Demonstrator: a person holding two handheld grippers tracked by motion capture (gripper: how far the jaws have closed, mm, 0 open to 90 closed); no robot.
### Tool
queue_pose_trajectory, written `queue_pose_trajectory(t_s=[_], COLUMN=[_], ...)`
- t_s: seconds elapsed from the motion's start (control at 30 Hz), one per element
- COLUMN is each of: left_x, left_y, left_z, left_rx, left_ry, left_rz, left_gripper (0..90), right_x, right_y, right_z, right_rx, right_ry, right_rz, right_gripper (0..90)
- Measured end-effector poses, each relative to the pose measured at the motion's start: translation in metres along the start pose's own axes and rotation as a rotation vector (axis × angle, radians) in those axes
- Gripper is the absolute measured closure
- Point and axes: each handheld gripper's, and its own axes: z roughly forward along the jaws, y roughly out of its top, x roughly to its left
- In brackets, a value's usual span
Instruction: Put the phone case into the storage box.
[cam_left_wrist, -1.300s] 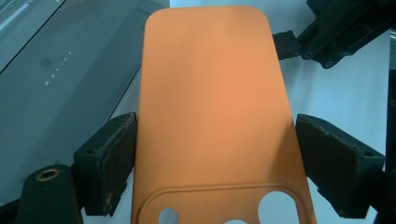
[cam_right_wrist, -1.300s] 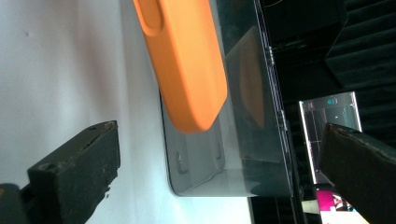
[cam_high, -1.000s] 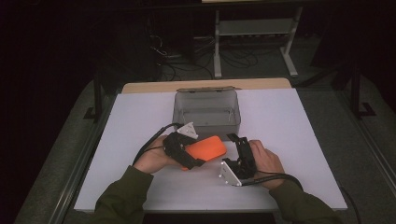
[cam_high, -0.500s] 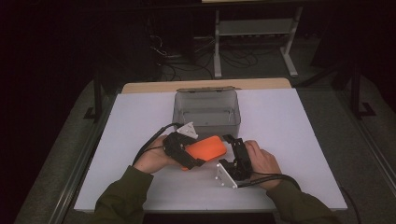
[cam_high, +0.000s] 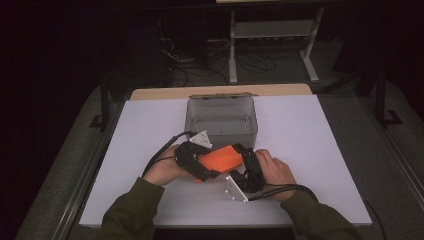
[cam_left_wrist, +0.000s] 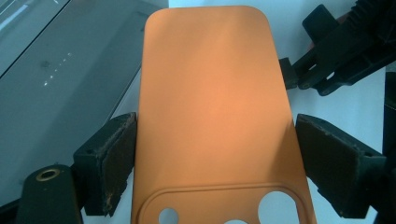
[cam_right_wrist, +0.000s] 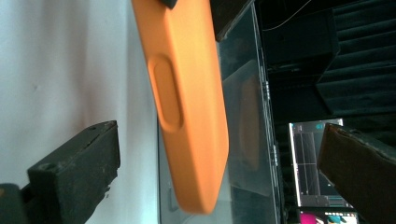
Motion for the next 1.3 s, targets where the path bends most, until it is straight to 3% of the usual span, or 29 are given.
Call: queue_pose_trajectory(t_s=[1.0,1.07,1.3], left_x=[-0.001,-0.001,-0.001], left_y=[0.002,0.002,0.002], left_z=[0.000,0.000,0.000], left_rx=[0.000,-0.001,0.000], left_ry=[0.017,0.017,0.021], left_rz=[-0.025,-0.027,-0.033], left_gripper=[15.3,15.3,15.3], right_x=[0.011,0.012,0.014], right_y=[0.016,0.017,0.019], right_z=[0.001,0.000,0.000], right_rx=[-0.032,-0.030,-0.028], right_ry=[-0.042,-0.048,-0.061], right_rz=[-0.075,-0.083,-0.092], right_gripper=[0.1,4.7,7.6])
